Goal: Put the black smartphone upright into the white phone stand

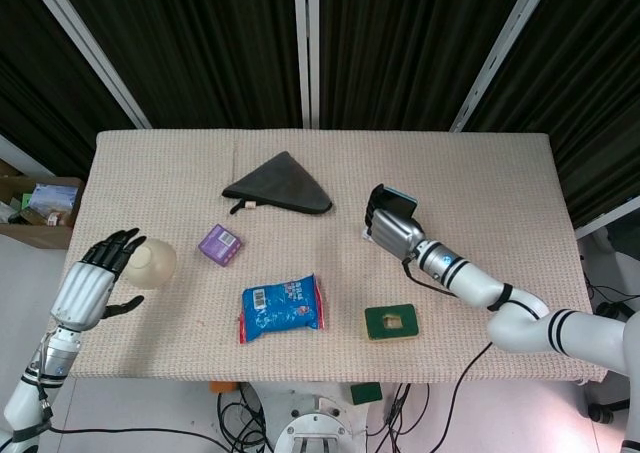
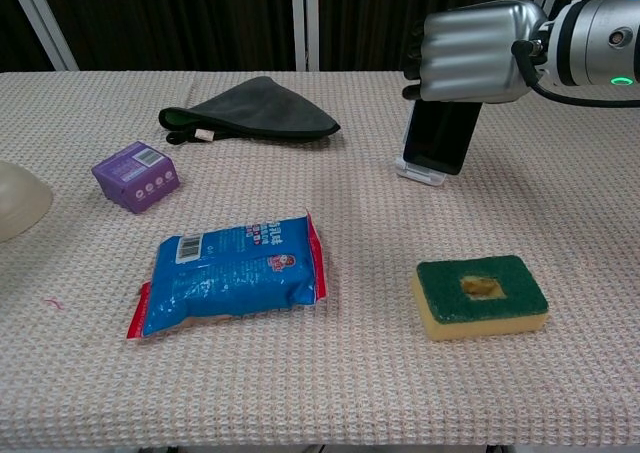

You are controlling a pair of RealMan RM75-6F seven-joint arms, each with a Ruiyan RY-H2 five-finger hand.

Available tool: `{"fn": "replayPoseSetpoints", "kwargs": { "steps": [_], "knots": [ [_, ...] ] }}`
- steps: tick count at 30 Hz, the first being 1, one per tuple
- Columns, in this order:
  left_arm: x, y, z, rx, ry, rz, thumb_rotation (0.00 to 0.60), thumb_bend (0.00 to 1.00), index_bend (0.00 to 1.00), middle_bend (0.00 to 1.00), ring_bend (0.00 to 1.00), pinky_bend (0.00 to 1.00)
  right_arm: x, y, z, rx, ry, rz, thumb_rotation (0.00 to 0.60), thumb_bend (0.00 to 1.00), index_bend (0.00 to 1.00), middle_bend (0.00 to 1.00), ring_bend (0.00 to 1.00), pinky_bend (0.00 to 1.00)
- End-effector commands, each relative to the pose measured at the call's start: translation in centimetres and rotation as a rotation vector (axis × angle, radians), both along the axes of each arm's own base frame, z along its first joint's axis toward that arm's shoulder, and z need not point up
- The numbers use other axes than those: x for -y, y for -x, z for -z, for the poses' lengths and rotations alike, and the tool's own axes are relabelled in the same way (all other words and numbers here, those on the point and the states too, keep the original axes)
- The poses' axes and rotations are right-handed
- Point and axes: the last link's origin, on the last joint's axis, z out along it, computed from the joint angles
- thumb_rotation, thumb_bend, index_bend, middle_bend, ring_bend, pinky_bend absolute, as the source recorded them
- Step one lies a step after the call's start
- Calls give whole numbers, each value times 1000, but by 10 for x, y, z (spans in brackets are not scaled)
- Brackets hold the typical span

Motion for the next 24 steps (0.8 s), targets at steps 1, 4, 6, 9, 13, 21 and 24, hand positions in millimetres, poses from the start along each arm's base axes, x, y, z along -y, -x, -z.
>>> {"fn": "replayPoseSetpoints", "kwargs": {
  "steps": [1,4,6,9,13,21,24],
  "knots": [
    [0,1,0,4,1,-3,600,0,113,70,87,230,-1,-1,2,8,-3,1,600,542,791,693,584,309],
    [0,2,0,-1,2,-6,600,0,113,69,87,230,-2,-2,3,3,-8,-11,600,542,791,693,584,307],
    [0,3,1,-9,0,-5,600,0,113,69,87,230,-1,-2,4,2,-9,-13,600,542,791,693,584,307],
    [0,3,2,-15,-2,-4,600,0,113,69,86,230,-1,-2,6,2,-5,-18,600,542,791,693,584,307],
    [0,4,1,-18,-2,-6,600,0,113,69,87,231,0,-2,6,8,1,-17,600,542,791,693,584,307],
    [0,5,1,-17,4,-8,600,0,113,69,87,230,0,0,8,13,2,0,600,541,792,693,584,307],
    [0,4,2,-18,8,-6,600,0,113,69,87,230,0,0,9,16,-2,3,600,542,792,693,584,307]
  ]
}}
